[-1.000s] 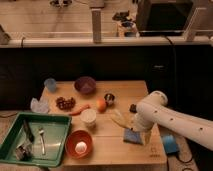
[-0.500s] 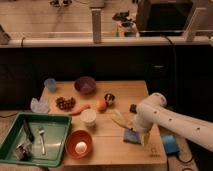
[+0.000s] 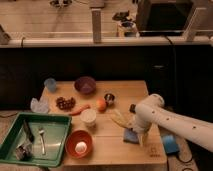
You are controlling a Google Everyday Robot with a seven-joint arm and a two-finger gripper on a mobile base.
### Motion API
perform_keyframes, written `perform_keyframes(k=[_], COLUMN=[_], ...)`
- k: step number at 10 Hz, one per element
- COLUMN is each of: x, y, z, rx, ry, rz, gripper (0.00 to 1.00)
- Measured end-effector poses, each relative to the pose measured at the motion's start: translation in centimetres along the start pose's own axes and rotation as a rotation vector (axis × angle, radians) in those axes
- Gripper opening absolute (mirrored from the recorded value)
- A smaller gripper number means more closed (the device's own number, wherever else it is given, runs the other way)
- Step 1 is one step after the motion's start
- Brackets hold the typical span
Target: Place sponge in tray
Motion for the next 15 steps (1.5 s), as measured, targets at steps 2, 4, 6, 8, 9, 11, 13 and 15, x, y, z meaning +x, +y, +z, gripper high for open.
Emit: perform_keyframes(k=[2, 4, 6, 8, 9, 11, 13, 15], x=[-0.3, -0.5, -0.6, -0.7, -0.6, -0.9, -1.1, -1.6], y=[-0.3, -0.5, -0.6, -0.8, -1.0, -1.8, -2.4, -3.4], z=[0.3, 0.6, 0.8, 1.0, 1.0, 0.5, -0.1, -1.5], rx=[-0.002, -0.001, -0.002, -0.003, 0.0, 0.002, 0.009, 0.032], ry=[-0.004, -0.007, -0.008, -0.012, -0.008, -0.001, 0.006, 0.008], rz=[-0.001, 0.001, 0.003, 0.013, 0.01, -0.007, -0.006, 0.001], gripper=[0.8, 0.72, 0.64, 0.62, 0.53, 0.32, 0.1, 0.01])
